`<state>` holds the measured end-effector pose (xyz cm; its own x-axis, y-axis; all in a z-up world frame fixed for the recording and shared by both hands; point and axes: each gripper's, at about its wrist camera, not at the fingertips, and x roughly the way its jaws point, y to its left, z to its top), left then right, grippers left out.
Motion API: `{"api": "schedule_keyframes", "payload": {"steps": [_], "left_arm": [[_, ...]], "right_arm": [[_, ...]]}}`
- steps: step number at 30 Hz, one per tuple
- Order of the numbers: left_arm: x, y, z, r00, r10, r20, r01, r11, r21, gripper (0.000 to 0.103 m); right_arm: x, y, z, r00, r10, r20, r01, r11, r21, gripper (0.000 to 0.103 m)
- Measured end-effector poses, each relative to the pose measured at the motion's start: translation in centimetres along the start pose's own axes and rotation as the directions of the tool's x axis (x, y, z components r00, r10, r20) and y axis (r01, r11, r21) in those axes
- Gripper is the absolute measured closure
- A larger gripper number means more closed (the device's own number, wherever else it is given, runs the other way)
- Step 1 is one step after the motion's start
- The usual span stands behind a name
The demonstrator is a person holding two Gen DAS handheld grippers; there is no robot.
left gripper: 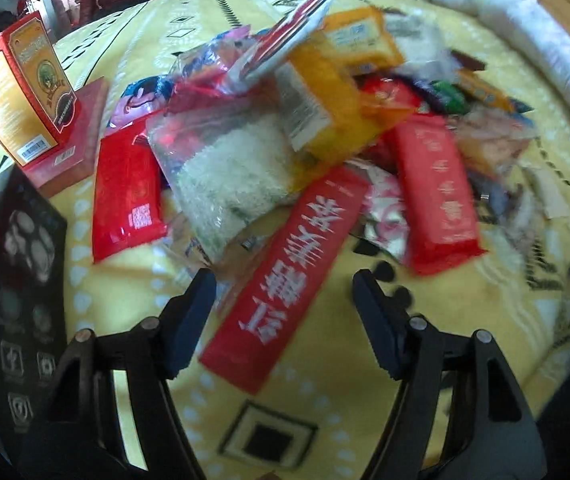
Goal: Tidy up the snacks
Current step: 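Move both empty tools back to the snack heap, then grasp red stick packet with left tool while right lowers toward a bread bun bag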
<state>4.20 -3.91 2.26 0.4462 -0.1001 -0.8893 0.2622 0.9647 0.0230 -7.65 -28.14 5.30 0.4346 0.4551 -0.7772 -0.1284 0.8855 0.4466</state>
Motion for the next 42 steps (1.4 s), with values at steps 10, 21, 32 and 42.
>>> {"api": "schedule_keyframes", "payload": {"steps": [10,21,32,42], "left_arm": [[-1.2,-0.1,-1.0,0.998,-0.062,0.007,0.062,0.997,-0.037,0.068],[-4.7,0.7,-2.1,0.989,-0.138,0.055,0.144,0.983,-0.117,0.093],[-3.4,1.1,-2.8,0.981,-0.196,0.011,0.195,0.97,-0.142,0.09],[-1.7,-0.9,-2.8,0.983,-0.185,0.003,0.184,0.977,-0.106,0.059]], "right_arm": [[-0.9,1.4,1.6,0.998,-0.021,0.067,0.023,0.999,-0.041,0.0],[3.7,4.6,9.3,0.967,-0.236,0.091,0.253,0.919,-0.303,0.0],[8.8,3.9,11.6,0.943,-0.332,0.019,0.317,0.881,-0.351,0.037],[0.3,3.1,8.9,0.977,-0.17,0.129,0.197,0.954,-0.227,0.045]]}}
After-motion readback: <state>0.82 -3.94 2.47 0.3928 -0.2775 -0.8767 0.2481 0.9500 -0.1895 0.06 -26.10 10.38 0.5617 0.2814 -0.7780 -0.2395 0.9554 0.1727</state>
